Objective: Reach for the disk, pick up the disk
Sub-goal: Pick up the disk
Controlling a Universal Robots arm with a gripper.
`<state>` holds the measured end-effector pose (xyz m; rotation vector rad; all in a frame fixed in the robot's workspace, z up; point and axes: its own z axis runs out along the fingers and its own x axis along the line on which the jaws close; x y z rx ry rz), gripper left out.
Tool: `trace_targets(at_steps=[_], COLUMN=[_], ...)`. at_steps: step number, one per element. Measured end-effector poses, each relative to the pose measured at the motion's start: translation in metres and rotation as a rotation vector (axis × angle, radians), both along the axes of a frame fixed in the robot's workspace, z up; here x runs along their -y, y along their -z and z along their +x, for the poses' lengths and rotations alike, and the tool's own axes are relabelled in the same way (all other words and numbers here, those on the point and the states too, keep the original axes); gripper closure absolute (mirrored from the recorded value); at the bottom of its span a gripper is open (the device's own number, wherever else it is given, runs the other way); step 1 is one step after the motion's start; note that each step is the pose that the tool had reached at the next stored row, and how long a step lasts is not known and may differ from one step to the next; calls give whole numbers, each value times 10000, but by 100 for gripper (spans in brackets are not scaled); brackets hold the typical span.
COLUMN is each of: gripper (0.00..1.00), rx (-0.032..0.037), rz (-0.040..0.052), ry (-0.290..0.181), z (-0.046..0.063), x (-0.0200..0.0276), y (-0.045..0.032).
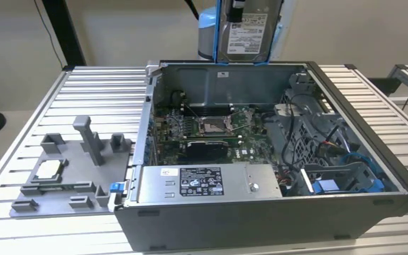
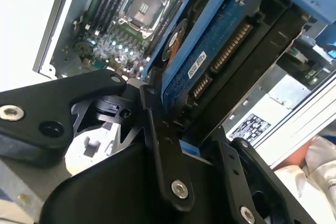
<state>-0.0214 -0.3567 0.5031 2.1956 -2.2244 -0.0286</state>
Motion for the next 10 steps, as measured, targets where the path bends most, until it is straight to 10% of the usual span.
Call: trace_targets(at_steps=[10], gripper=[100], rx=[0], rz=[0], ry=[0], z=[348], x=[0], y=[0])
